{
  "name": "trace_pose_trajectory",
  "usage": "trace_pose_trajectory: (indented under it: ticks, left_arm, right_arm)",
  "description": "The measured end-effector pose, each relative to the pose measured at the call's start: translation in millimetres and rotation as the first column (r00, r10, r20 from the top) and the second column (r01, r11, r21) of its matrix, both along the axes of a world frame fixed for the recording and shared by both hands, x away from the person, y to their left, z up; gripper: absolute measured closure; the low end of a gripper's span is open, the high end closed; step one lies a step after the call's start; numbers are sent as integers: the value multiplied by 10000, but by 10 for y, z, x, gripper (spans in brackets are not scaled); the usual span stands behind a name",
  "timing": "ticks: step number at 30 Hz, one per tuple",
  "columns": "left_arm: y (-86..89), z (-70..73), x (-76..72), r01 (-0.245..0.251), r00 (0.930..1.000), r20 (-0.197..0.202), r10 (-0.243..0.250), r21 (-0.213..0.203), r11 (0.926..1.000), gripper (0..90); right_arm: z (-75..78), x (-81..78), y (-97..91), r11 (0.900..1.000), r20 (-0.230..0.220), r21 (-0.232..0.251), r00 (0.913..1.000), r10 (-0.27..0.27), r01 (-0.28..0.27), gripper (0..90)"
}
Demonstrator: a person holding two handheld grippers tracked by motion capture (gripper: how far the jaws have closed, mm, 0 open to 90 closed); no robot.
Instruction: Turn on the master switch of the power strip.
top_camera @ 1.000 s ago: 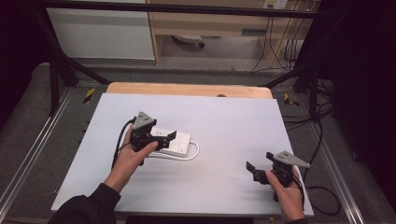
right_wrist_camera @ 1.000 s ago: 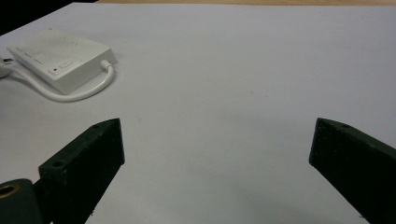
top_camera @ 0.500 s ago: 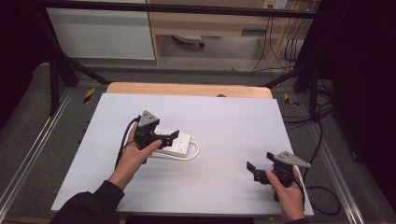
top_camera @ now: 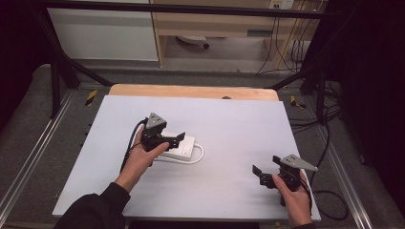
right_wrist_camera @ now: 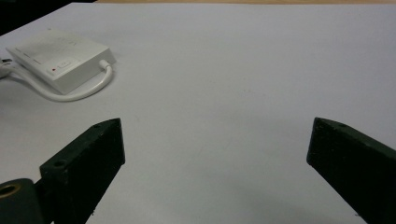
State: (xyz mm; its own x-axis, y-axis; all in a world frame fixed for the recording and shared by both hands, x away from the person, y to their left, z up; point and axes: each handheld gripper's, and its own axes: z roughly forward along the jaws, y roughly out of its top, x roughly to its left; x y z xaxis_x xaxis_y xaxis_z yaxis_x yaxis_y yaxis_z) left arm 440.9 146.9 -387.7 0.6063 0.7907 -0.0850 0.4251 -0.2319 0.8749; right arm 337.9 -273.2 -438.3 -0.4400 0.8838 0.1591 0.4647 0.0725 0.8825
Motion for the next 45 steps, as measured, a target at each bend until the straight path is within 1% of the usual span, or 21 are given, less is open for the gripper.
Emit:
trace_pose_trajectory:
  ticks: [2, 7, 10, 13, 15, 20, 23, 27, 29, 30, 31, 33, 36, 37, 39, 41, 45]
  left_arm:
    - [-6, -7, 9, -15, 10000, -12, 15, 42, 10000, 175]
    - [-16, -18, 22, 55, 10000, -55, -55, 79, 10000, 289]
    - [-36, -33, 29, 144, 9998, -142, -141, 188, 9997, 344]
    - [-48, -42, 35, 216, 9996, -209, -211, 207, 9996, 389]
    - [-59, -50, 35, 321, 9992, -247, -317, 183, 9993, 435]
    - [-83, -74, 37, 499, 9982, -350, -485, 403, 9979, 517]
    - [-89, -85, 43, 525, 9978, -422, -508, 408, 9978, 577]
    - [-115, -108, 31, 885, 9945, -598, -863, 362, 9954, 663]
    - [-120, -110, 26, 931, 9941, -603, -906, 409, 9948, 697]
    - [-129, -112, 14, 996, 9933, -620, -974, 348, 9944, 711]
    - [-125, -110, 12, 1060, 9926, -633, -1033, 408, 9935, 730]
    - [-121, -113, 8, 1121, 9917, -676, -1093, 390, 9929, 774]
    - [-112, -131, 9, 1076, 9916, -759, -1049, 327, 9937, 833]
    - [-112, -131, 9, 1076, 9916, -759, -1049, 327, 9937, 845]
    - [-103, -163, 16, 970, 9915, -893, -944, 250, 9950, 869]
    - [-109, -173, 14, 1005, 9906, -966, -971, 311, 9944, 886]
    - [-130, -182, 14, 1053, 9893, -1047, -1019, 277, 9941, 899]
  right_arm:
    - [0, 1, -2, 10000, 3, -3, 10000, 1, -1, 47]
    - [-1, 2, -4, 10000, 1, 4, 10000, 13, -13, 47]
    - [-2, 2, -6, 10000, -6, 6, 10000, 5, -5, 48]
    - [-1, 2, -9, 10000, -10, 12, 10000, -2, 2, 48]
    - [-1, 2, -9, 10000, -12, 18, 10000, -3, 3, 48]
    - [0, 3, -10, 10000, -14, 25, 10000, -4, 4, 48]
    - [0, 3, -11, 10000, -16, 25, 10000, -8, 8, 48]
    - [0, 2, -13, 10000, -17, 29, 10000, -10, 10, 48]
    - [0, 3, -13, 10000, -22, 43, 10000, -24, 25, 49]
    - [0, 4, -11, 10000, -6, 51, 10000, -17, 17, 49]
    - [0, 4, -10, 10000, -14, 35, 10000, -8, 8, 49]
    - [-2, 3, -8, 10000, -26, -12, 10000, 6, -6, 49]
    - [-8, 3, 0, 10000, -47, 0, 10000, -10, 10, 49]
    - [-10, 2, 0, 10000, -66, 15, 10000, -26, 26, 49]
    - [-10, 4, 1, 10000, -77, 45, 10000, -29, 30, 49]
    - [-9, 4, -3, 10000, -72, 60, 10000, -11, 11, 49]
    - [-7, 1, -12, 9999, -67, 106, 10000, -35, 36, 49]
